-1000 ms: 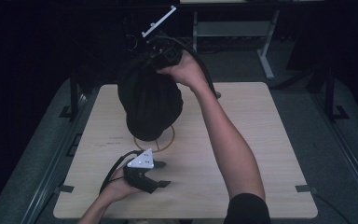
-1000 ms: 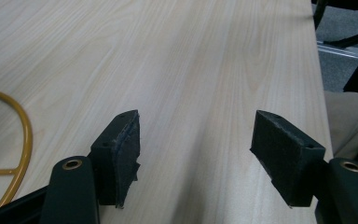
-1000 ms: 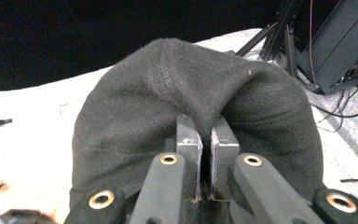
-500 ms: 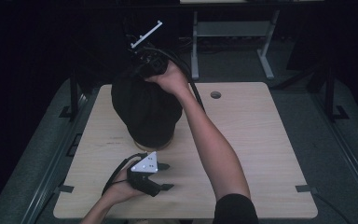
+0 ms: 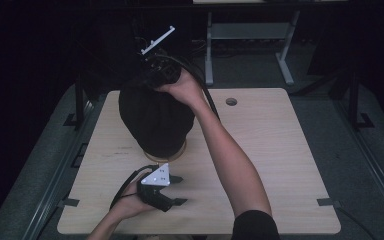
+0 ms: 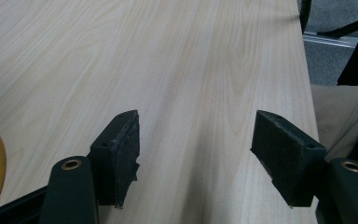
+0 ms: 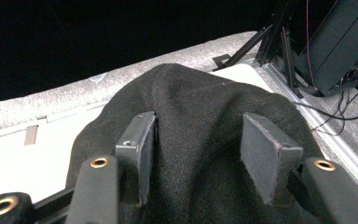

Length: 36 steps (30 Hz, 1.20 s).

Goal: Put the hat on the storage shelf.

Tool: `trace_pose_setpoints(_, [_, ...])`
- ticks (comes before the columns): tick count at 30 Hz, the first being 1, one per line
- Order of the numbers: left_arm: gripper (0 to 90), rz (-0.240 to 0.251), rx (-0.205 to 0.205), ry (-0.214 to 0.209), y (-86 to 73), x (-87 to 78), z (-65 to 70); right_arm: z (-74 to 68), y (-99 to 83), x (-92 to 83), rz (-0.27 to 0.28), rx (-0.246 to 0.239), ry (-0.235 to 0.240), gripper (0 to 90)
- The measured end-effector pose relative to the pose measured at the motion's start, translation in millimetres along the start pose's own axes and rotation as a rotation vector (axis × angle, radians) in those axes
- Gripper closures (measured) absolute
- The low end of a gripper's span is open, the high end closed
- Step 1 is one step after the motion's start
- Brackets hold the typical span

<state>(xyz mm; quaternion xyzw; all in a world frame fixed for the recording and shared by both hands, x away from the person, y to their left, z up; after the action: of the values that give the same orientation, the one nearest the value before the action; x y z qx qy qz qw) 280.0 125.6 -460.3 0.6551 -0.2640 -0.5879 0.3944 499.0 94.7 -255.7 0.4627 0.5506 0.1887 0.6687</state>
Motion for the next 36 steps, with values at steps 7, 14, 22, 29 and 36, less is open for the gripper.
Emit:
trace_pose_setpoints(7, [32.0,0.003,-0.004,0.0,-0.4,-1.5,-0.6,-1.5,2.2,-0.1,0.026,-0.01,-0.002,40.8])
trace_pose_setpoints(14, [31.9,0.005,-0.004,0.003,-0.3,-1.9,-1.0,-2.0,2.2,-4.5,0.029,0.003,0.007,38.2])
trace_pose_setpoints(22, [31.9,0.004,-0.004,-0.002,-0.5,-0.6,-0.7,-2.9,0.8,-2.4,0.053,-0.023,-0.022,42.6])
trace_pose_setpoints(29, [31.9,0.001,-0.007,-0.003,-0.6,-1.0,-1.2,-5.2,3.9,8.5,0.033,-0.036,-0.029,78.8])
trace_pose_setpoints(36, [31.9,-0.003,-0.001,-0.011,0.0,-0.7,0.8,-2.2,0.3,15.6,0.011,-0.001,-0.004,74.7])
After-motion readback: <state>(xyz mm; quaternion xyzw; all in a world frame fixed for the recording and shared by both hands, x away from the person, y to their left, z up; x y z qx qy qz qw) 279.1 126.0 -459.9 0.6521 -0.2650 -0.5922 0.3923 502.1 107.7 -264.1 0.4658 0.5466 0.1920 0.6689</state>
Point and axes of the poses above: each handheld gripper's, and its own axes: x roughly forward along the jaws, y roughly out of its top, z roughly to its right, the point moved 5 cm from there along x, roughly forward along the jaws, and after that the axes turned 5 degrees about z, right-handed, at the moved point
